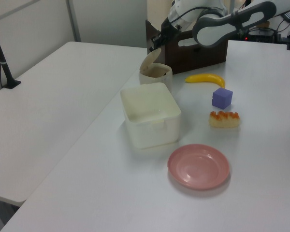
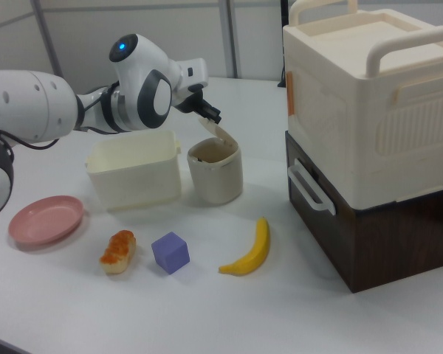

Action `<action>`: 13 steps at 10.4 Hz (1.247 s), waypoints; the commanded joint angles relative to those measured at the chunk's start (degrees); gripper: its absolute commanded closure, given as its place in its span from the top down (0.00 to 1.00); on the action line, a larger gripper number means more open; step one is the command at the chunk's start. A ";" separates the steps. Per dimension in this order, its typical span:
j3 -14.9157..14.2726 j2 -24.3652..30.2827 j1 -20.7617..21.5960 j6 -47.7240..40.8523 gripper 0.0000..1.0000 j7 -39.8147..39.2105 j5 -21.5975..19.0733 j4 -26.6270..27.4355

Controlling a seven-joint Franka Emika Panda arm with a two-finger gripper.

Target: Close the trash can

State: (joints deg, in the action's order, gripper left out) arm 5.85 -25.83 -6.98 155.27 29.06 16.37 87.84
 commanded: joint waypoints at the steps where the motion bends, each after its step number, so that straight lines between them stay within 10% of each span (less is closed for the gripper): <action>1: -0.40 5.44 0.21 0.56 0.00 1.52 1.82 6.46; 13: -0.40 4.92 0.21 0.47 0.00 1.43 6.21 11.30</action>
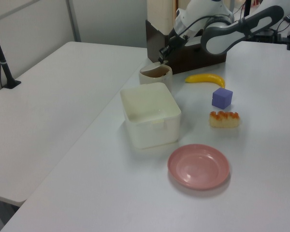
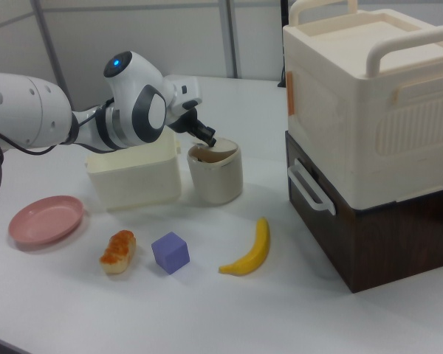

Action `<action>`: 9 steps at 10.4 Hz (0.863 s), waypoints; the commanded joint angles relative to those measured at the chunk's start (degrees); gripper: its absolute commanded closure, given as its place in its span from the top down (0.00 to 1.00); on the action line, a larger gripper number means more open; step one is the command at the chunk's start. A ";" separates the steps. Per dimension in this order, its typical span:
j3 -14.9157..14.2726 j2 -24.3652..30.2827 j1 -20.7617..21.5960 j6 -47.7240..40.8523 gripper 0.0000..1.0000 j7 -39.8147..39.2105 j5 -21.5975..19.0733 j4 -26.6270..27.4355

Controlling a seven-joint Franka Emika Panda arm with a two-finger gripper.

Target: Close the trash can

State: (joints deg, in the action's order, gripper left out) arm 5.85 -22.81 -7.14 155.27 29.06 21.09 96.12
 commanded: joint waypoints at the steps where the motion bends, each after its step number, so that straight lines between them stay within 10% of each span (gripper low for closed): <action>1: -0.40 1.89 0.37 0.47 0.00 1.35 2.02 3.63; 9: -0.40 1.54 0.55 0.47 0.00 1.44 6.06 6.97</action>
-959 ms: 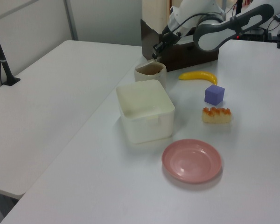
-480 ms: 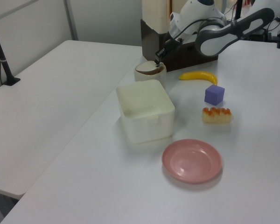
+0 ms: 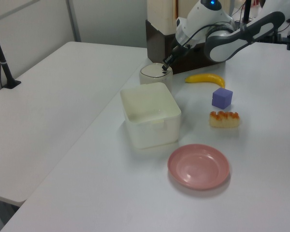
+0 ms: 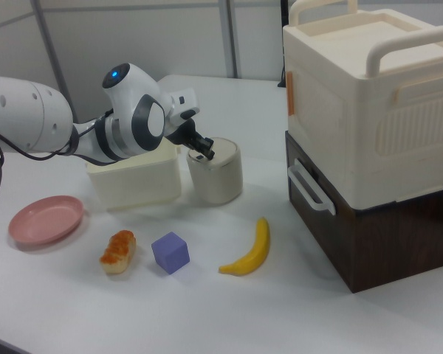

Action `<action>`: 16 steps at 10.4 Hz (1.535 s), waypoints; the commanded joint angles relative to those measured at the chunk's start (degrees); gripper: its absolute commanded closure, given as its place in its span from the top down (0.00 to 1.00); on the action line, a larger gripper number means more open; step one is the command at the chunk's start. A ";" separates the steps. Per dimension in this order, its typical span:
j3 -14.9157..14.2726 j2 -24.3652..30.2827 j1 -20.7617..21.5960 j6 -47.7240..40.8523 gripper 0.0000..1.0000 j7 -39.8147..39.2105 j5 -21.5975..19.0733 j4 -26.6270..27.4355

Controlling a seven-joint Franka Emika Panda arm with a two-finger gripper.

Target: Close the trash can

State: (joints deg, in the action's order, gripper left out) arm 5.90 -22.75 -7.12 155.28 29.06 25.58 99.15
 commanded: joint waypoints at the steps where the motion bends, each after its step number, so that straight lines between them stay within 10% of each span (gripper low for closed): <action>1: -0.45 1.48 0.62 0.46 0.00 1.44 1.83 4.21; 11: -0.36 0.69 -0.08 1.70 0.00 6.42 7.11 4.14; 16: 2.44 8.23 -3.60 -6.18 0.00 4.18 -3.59 0.88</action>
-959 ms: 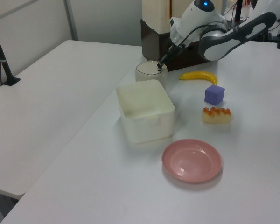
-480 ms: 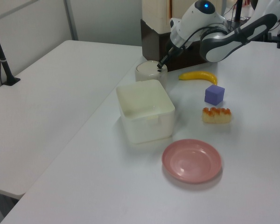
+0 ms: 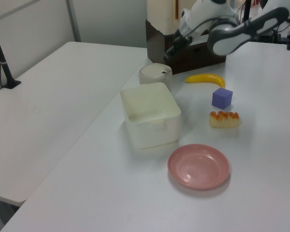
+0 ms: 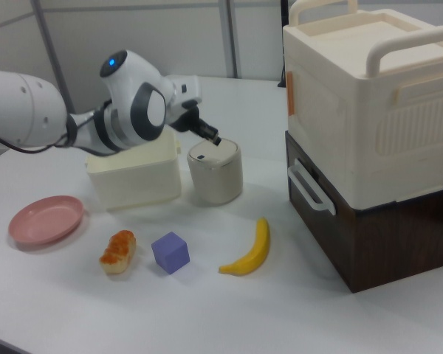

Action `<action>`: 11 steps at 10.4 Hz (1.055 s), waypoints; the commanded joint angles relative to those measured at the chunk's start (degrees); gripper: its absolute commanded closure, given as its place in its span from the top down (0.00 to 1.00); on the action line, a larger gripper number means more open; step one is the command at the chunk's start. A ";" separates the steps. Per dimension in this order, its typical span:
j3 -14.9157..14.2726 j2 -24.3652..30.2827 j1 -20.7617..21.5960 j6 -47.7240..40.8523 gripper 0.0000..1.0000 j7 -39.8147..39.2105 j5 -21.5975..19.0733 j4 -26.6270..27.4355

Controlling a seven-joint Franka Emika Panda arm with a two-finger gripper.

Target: Close the trash can

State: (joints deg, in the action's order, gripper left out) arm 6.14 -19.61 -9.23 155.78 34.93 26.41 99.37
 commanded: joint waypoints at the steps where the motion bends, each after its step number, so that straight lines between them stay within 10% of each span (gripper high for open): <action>1: 2.56 7.46 -1.58 -11.59 0.00 -3.97 -7.74 -0.13; 6: 1.16 22.31 -2.63 -42.16 0.00 -24.36 -29.63 -2.07; 11: -0.25 25.50 -3.08 -61.03 0.00 -35.54 -31.68 -5.94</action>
State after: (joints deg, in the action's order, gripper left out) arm 6.44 5.65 -12.77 97.15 3.71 -3.79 93.44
